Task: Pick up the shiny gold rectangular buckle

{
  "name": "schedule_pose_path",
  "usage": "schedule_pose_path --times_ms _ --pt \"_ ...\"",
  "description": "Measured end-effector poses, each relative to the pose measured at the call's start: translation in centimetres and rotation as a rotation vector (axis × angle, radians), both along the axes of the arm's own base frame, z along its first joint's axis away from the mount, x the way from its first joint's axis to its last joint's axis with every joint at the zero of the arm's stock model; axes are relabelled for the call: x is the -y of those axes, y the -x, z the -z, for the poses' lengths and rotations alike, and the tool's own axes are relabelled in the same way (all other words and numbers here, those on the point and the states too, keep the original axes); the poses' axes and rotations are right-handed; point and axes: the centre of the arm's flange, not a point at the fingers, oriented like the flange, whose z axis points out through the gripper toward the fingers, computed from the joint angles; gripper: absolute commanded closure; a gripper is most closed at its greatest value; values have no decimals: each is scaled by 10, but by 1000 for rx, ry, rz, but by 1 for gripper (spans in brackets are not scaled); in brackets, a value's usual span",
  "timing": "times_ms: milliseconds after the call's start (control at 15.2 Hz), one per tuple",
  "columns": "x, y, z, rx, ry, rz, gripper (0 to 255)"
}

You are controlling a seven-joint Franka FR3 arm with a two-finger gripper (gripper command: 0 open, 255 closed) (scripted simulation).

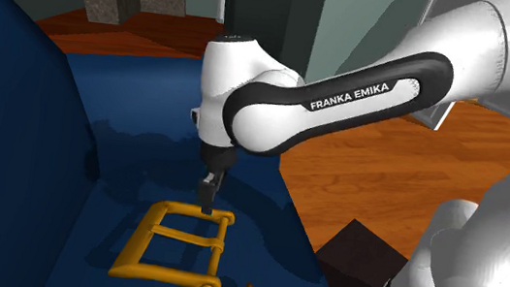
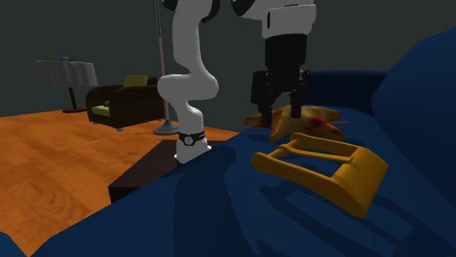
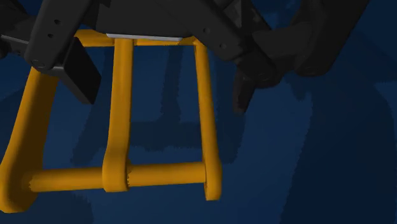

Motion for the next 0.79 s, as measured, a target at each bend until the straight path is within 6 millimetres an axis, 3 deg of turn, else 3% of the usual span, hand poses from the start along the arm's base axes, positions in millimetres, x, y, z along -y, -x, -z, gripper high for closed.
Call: schedule_pose_path --times_ms 396,792 --pt "-70 0 37 12 8 -111 0" --pt "-79 3 66 14 10 -127 0"
